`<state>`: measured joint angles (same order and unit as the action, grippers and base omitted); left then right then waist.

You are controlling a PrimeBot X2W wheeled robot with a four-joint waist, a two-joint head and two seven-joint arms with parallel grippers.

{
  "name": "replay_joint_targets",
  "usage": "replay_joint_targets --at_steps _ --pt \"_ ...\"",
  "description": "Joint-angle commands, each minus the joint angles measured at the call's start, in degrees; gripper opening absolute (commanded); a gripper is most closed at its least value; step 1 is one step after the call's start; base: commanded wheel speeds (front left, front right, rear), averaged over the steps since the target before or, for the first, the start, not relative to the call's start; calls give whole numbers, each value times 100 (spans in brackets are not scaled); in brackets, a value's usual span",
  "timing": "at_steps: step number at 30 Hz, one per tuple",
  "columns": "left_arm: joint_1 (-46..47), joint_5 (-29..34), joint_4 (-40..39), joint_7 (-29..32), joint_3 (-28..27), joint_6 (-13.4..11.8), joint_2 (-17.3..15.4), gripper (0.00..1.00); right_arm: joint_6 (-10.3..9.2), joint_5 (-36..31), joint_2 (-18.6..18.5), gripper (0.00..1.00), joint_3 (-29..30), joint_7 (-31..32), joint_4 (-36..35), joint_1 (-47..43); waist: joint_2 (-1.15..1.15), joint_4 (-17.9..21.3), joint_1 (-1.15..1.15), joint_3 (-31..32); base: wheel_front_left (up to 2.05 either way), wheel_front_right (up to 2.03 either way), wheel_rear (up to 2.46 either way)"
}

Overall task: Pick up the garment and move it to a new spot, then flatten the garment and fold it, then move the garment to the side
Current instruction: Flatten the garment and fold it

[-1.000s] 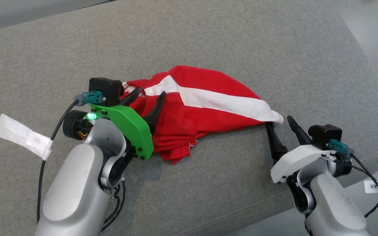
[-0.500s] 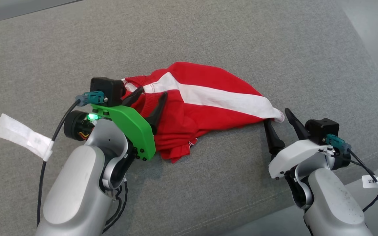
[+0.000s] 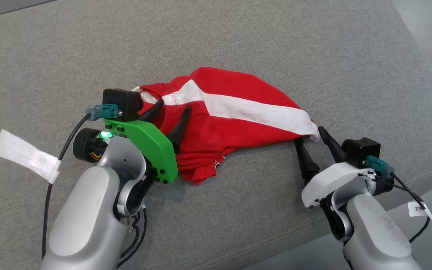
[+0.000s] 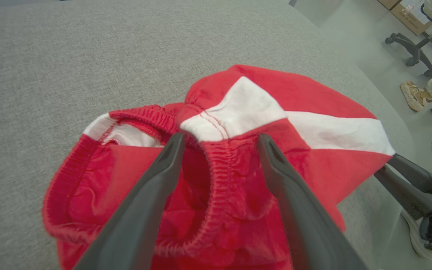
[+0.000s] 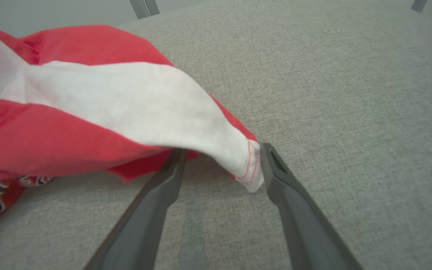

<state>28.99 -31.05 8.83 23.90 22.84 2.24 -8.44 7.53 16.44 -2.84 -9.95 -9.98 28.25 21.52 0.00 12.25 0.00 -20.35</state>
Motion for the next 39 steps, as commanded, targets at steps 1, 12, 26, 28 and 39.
replay_joint_targets --at_steps 1,12,26,28,39 --pt "10 -9 17 17 -12 -21 -34 100 -8 8 -10 100 -10 -43 23 84 0 5 0 -14 0 0 0" --pt "166 -74 149 -83 -14 -44 31 0 -7 205 -7 0 -324 -99 76 228 0 53 0 -91 0 0 0" --pt "225 -762 -567 -356 -891 -86 -200 0 -7 1340 -891 0 -928 93 -1597 84 0 105 0 226 0 0 0" --pt "178 -929 -891 -273 -1038 -86 -269 0 -7 1595 -1106 0 -862 253 -2160 -35 0 102 0 315 0 0 0" --pt "-419 -1711 -3223 286 -1342 -386 -291 0 -5 2586 -1811 0 108 1468 -5097 -766 0 -50 0 869 0 0 0"
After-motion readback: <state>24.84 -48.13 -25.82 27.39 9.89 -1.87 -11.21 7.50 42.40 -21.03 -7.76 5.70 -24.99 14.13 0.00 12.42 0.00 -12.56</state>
